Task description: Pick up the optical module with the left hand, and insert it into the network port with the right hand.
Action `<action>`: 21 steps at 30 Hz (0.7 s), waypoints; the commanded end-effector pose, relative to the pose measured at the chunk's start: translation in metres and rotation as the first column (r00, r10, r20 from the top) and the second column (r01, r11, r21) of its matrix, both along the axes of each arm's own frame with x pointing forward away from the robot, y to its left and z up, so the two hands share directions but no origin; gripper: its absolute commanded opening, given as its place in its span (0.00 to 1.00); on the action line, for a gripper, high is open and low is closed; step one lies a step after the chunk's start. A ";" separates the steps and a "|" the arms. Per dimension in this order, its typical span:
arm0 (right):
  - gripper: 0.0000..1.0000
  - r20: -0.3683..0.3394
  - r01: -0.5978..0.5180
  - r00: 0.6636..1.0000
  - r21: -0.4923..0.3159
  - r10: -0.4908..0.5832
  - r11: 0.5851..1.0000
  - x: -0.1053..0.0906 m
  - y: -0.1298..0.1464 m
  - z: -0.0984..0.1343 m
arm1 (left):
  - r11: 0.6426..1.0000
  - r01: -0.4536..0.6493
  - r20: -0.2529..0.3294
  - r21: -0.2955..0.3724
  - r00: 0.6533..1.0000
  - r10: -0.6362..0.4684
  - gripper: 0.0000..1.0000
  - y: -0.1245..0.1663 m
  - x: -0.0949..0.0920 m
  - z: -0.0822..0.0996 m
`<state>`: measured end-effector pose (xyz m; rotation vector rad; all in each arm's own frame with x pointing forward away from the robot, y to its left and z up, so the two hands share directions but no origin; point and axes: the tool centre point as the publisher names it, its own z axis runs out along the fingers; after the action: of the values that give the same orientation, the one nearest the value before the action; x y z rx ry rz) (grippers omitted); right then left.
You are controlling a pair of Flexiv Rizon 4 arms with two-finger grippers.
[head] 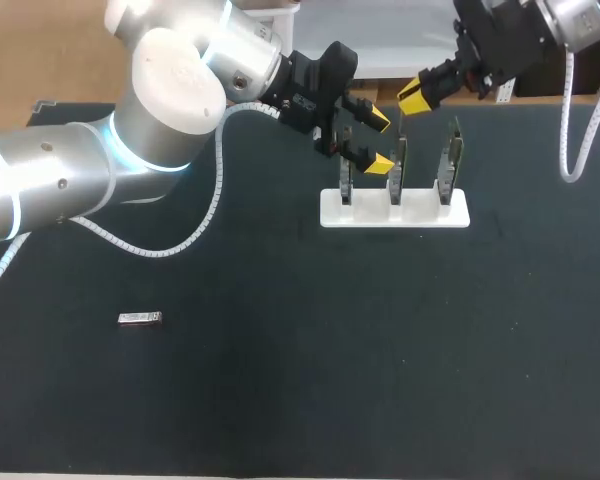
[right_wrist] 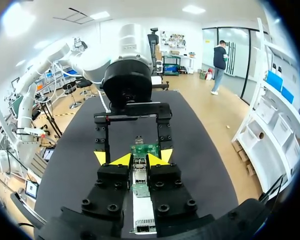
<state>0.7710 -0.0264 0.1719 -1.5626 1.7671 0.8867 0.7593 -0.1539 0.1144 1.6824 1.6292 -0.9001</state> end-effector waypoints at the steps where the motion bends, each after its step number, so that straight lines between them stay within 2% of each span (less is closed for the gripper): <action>1: 0.00 -0.005 -0.001 1.000 -0.001 0.001 1.000 0.001 0.000 -0.002 | 1.000 0.003 -0.003 0.005 1.000 -0.003 1.00 -0.001 0.002 0.000; 21: 0.00 -0.032 0.005 0.999 -0.021 -0.006 1.000 -0.003 0.000 -0.015 | 1.000 0.003 -0.003 0.005 1.000 -0.003 1.00 -0.001 0.002 0.000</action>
<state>0.7683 -0.0268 0.1600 -1.5641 1.8072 0.8978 0.7593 -0.1539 0.1144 1.6825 1.6292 -0.9001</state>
